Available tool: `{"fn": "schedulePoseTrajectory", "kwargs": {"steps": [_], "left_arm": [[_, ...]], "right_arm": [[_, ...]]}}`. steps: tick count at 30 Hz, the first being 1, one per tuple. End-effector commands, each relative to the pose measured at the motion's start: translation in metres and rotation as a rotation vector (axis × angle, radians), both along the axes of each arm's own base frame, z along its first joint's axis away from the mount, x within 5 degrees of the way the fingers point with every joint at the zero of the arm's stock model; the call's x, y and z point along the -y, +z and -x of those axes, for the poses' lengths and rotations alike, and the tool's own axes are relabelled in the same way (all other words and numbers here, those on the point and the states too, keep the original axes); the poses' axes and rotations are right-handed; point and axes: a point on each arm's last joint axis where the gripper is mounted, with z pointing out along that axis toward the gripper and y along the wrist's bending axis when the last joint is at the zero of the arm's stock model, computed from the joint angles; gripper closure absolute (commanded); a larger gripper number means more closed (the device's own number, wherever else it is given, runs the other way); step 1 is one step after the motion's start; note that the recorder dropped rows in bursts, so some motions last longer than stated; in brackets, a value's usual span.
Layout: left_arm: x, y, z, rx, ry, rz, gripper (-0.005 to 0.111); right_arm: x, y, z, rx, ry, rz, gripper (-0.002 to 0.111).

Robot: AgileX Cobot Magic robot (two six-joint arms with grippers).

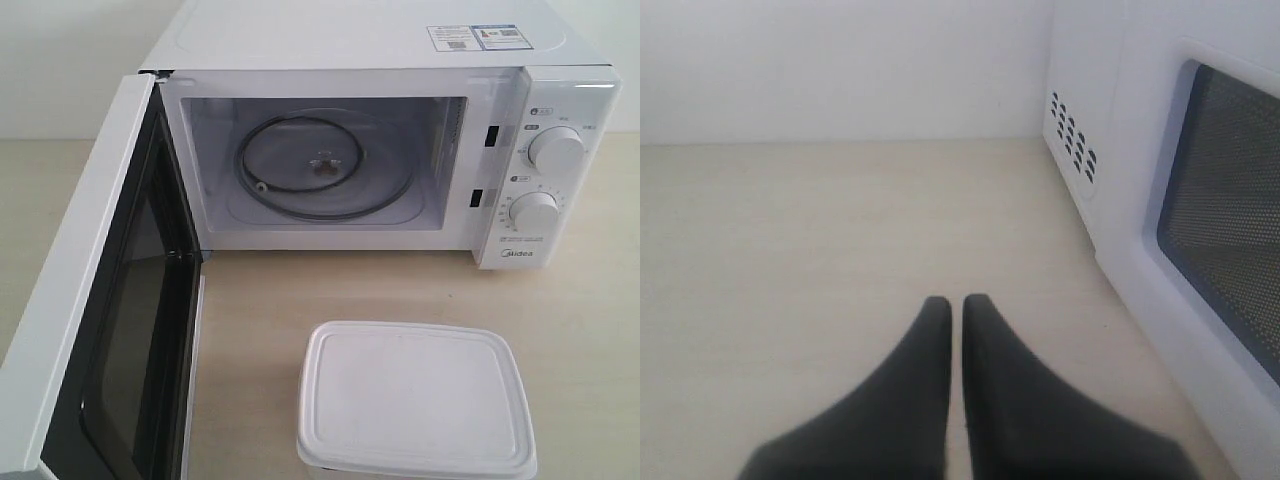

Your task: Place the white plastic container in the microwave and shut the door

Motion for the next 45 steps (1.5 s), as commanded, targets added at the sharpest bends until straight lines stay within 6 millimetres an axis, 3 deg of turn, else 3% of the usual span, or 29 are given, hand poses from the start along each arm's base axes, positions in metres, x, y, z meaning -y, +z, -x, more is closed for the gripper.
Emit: {"fn": "schedulePoseTrajectory", "kwargs": {"steps": [1,45], "left_arm": [[-0.0002,-0.0008,0.0001,0.000,0.004,0.001,0.102],[-0.0002,-0.0011,0.0002,-0.002,0.004,0.001,0.102]], "right_arm": [[0.0002,0.0005,0.0002,0.005,-0.004,0.003,0.108],[0.0006,0.0030,-0.0006,0.034,-0.008,0.005,0.108]]}}
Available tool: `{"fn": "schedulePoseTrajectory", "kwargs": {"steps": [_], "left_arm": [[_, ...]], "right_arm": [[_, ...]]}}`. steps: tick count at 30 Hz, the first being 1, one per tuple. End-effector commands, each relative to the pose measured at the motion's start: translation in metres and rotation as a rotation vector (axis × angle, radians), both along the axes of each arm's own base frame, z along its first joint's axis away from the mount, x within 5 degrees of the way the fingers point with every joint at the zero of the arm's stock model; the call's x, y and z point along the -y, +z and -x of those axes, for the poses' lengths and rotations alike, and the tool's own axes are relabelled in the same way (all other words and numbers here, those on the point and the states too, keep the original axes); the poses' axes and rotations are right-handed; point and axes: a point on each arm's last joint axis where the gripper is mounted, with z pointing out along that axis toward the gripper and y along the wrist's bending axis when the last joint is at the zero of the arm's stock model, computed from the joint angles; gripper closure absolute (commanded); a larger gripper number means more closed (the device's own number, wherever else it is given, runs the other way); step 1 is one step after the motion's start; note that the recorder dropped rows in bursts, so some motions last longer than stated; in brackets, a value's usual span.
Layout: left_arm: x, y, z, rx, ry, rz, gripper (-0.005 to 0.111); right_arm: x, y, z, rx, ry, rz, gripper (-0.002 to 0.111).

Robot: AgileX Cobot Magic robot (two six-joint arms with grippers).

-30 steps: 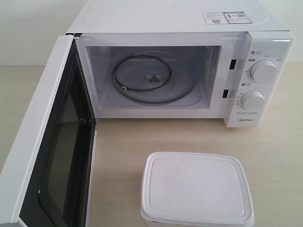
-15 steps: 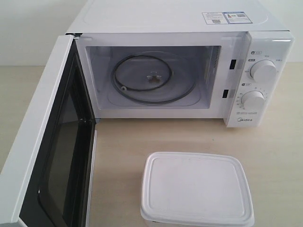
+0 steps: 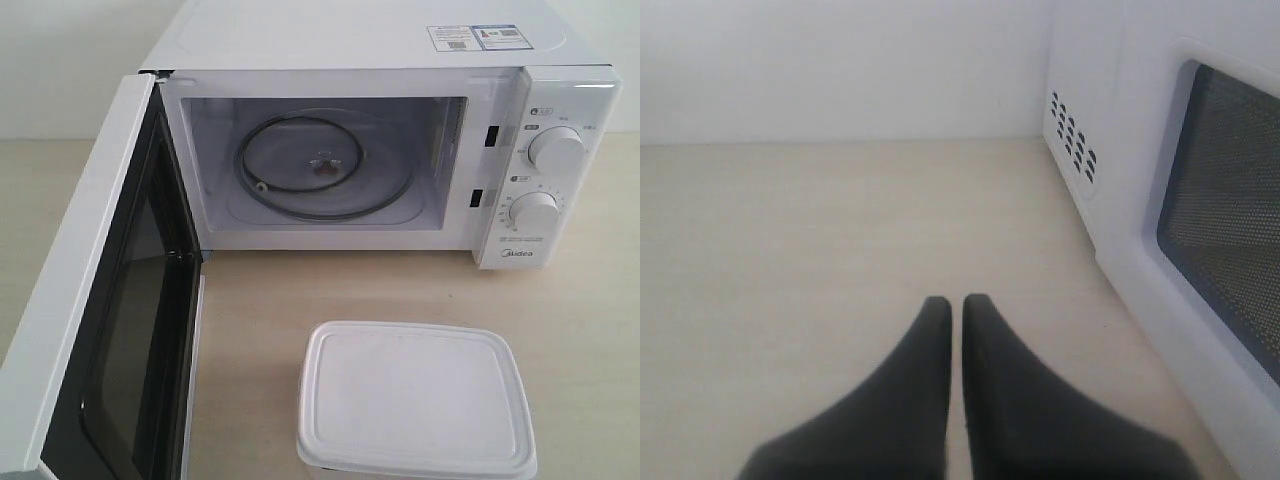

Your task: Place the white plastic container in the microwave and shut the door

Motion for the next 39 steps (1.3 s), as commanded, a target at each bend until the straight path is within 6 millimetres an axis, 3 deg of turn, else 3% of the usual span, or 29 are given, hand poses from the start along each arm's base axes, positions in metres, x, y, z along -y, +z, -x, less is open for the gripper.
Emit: {"fn": "schedulePoseTrajectory", "kwargs": {"steps": [1,9,19,28,36,39], "left_arm": [[0.000,-0.001,0.000,-0.002,0.004,0.001,0.102],[0.000,-0.001,0.000,-0.002,0.004,0.001,0.102],[0.000,-0.001,0.000,-0.001,0.004,0.001,0.102],[0.000,-0.001,0.000,-0.001,0.004,0.001,0.102],[0.000,-0.001,0.000,-0.001,0.004,0.001,0.102],[0.000,-0.001,0.000,-0.001,0.004,0.001,0.102]], "right_arm": [[0.000,0.001,0.000,0.015,-0.005,0.009,0.108],[0.005,0.007,-0.002,0.080,-0.019,0.156,0.108],[0.006,0.008,-0.002,0.093,-0.020,0.173,0.108],[0.005,0.031,-0.004,0.340,-0.049,0.102,0.108],[0.005,0.063,0.003,0.709,-0.067,0.191,0.108],[0.005,0.067,0.005,0.749,-0.071,0.191,0.108]]}}
